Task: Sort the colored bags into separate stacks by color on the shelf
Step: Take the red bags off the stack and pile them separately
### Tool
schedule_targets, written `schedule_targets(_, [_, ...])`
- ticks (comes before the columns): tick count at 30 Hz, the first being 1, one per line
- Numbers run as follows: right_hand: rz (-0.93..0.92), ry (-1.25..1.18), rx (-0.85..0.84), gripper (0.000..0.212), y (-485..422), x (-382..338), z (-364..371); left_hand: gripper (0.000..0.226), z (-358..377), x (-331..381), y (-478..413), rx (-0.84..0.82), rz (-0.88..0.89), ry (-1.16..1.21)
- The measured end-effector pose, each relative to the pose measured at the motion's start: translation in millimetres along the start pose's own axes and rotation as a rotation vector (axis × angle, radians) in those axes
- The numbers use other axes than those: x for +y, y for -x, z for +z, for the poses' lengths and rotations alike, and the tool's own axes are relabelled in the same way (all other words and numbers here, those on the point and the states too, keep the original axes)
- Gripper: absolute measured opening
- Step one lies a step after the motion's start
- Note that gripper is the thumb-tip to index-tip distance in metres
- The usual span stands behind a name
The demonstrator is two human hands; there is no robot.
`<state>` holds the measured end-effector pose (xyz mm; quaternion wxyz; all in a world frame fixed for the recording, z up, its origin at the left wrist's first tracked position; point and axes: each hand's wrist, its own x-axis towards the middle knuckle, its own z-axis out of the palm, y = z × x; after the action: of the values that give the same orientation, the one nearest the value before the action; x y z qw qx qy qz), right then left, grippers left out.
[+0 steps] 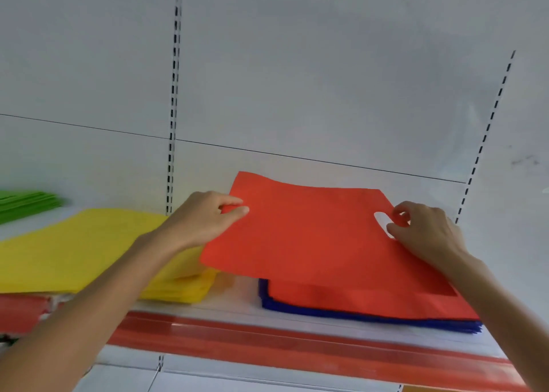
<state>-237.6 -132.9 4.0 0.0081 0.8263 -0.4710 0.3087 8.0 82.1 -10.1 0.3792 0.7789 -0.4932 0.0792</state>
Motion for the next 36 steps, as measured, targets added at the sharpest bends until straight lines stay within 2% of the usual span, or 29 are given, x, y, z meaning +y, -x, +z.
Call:
schedule_targets(7, [-0.075,-0.05,0.013,0.033,41,-120,23,0.031,-89,-118,30,0.014,0.091,-0.039])
schedule_targets(16, [-0.067,-0.083,-0.019,0.035,81,-312,74,0.033,-213,-270,38,-0.025,0.031,-0.094])
schedule_targets(25, [-0.175,-0.055,-0.018,0.034,82,-432,108,0.04,-276,-365,56,-0.035,-0.059,-0.163])
schedule_targets(29, [-0.218,-0.069,-0.011,0.032,83,-488,122,0.039,-314,-407,54,0.029,-0.083,-0.145])
schedule_targets(36, [-0.207,-0.049,-0.013,0.031,102,-576,133,0.032,-373,-489,61,0.026,-0.074,-0.077])
